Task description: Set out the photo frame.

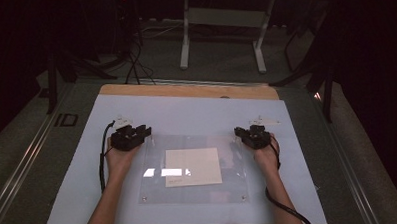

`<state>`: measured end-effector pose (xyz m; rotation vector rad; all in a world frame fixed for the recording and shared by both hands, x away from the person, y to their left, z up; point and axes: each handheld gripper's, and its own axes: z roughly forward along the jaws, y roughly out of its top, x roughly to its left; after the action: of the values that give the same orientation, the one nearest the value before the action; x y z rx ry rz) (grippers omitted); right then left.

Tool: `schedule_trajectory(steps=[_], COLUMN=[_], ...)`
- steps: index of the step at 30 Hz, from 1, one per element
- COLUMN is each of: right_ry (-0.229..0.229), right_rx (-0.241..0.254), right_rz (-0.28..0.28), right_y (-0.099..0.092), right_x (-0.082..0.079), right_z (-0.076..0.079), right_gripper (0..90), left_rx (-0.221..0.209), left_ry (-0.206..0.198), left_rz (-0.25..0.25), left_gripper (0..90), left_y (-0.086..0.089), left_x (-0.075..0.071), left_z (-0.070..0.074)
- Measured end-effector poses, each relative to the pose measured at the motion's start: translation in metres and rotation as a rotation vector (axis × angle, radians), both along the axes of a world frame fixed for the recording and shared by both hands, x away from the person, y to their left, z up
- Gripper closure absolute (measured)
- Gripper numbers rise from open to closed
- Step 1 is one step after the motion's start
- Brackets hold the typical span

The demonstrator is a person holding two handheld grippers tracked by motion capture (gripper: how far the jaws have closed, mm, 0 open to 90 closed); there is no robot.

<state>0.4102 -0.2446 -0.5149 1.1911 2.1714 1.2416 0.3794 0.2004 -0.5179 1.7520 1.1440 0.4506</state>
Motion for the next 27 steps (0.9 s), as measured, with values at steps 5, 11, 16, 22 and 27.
schedule_trajectory(steps=[5,11,16,22,27], right_ry=[0.001,0.003,0.006,0.018,0.052], right_rx=[0.003,0.004,0.006,0.012,0.017], right_rz=[0.000,0.003,0.002,0.001,0.004], right_y=[0.000,0.000,-0.001,-0.001,-0.002], right_x=[0.000,0.000,0.001,0.002,0.004], right_z=[0.000,0.000,0.000,0.000,0.002], right_gripper=[84.3,84.3,84.3,84.3,84.0], left_rx=[-0.001,-0.016,-0.013,-0.030,-0.088], left_ry=[0.021,0.011,0.001,0.001,0.051], left_rz=[0.000,-0.004,-0.005,-0.014,-0.044], left_gripper=[79.5,79.9,81.6,82.4,81.1], left_y=[-0.006,-0.005,-0.007,-0.004,0.002], left_x=[0.005,0.006,0.008,0.009,0.015], left_z=[-0.005,-0.006,-0.007,-0.009,-0.009])
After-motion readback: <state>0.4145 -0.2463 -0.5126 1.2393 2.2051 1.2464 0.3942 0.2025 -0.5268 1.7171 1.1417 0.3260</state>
